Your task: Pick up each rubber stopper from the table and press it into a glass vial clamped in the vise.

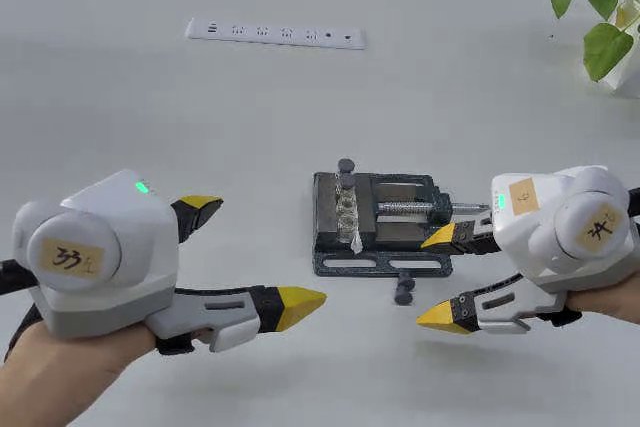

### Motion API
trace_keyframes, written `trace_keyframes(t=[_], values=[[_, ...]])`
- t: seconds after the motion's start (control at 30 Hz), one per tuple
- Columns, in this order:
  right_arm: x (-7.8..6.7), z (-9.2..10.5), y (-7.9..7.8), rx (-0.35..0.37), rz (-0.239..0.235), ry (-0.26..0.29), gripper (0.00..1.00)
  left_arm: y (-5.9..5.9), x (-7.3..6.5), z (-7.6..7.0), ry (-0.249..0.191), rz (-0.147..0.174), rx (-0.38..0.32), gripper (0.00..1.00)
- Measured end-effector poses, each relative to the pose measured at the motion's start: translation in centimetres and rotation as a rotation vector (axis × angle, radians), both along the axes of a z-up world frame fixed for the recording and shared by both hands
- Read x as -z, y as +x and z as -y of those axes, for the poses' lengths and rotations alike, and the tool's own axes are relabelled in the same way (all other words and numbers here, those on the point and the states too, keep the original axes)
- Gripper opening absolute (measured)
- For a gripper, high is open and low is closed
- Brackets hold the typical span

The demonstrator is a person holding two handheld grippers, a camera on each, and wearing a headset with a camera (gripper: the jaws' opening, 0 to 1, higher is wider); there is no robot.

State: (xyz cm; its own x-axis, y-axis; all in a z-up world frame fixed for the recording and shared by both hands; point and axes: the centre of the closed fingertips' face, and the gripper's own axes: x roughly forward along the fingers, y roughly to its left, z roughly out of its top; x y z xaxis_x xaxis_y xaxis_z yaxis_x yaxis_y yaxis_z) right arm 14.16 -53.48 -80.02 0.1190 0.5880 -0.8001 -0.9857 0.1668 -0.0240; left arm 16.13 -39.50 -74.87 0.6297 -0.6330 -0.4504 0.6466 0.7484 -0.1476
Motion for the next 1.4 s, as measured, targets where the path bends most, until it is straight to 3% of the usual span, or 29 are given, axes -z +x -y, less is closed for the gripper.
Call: trace_keyframes(t=[0.23,0.4,0.67,0.9,1.4], values=[[0.2,-0.6,-0.6,0.006,0.021,0.017,0.13,-0.2,0.0,0.2,-0.003,-0.003,0.001,0.88],[1.0,-0.6,-0.4,0.014,0.034,-0.003,0.06,-0.2,0.0,0.2,-0.004,-0.003,0.003,0.88],[2.0,-0.4,-0.1,0.031,0.034,-0.019,0.01,-0.3,0.1,0.0,-0.004,-0.006,0.003,0.88],[2.1,-0.8,0.0,0.025,0.022,-0.012,0.00,-0.4,0.3,0.0,-0.001,-0.014,0.007,0.88],[2.0,-0.9,0.1,0.105,-0.074,0.012,0.00,-0.7,0.4,0.3,-0.006,-0.015,0.013,0.87]])
